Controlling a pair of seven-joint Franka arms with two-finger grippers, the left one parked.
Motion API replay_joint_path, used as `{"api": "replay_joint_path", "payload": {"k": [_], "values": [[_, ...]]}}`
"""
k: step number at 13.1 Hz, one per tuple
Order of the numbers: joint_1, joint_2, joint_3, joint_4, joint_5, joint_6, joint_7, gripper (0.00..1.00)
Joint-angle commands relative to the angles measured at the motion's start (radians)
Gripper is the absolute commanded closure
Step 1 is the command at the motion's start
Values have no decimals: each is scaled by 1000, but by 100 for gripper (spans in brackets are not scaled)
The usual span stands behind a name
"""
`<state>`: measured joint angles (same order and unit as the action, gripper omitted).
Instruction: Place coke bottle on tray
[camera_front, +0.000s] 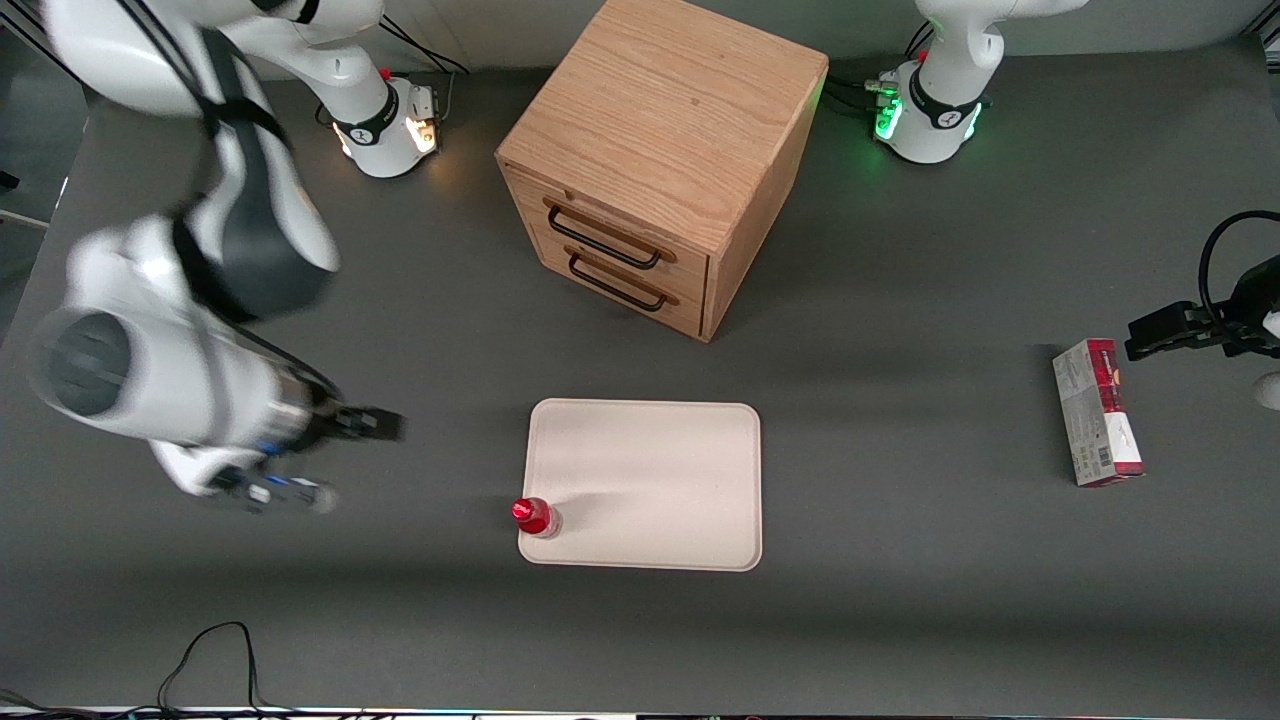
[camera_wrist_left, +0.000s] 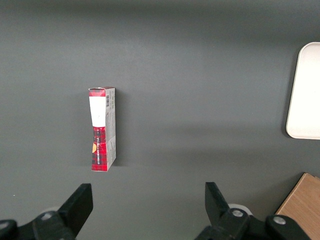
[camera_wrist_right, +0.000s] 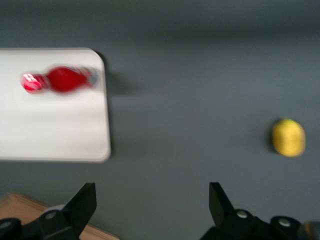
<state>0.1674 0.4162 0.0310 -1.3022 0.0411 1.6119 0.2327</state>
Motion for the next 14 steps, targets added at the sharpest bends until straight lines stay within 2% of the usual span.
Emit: {"api": "replay_joint_path", "payload": {"k": [1, 3, 5, 7, 9, 11, 14], "values": [[-14, -314, -64, -362, 29, 39, -143, 0], [-11, -425, -108, -439, 29, 11, -219, 0], [4, -451, -126, -433, 28, -53, -228, 0], [163, -467, -286, -427, 28, -70, -224, 0], [132, -459, -284, -395, 29, -116, -228, 0], [87, -461, -220, -382, 28, -116, -228, 0], [93, -461, -211, -382, 17, -119, -227, 0]]}}
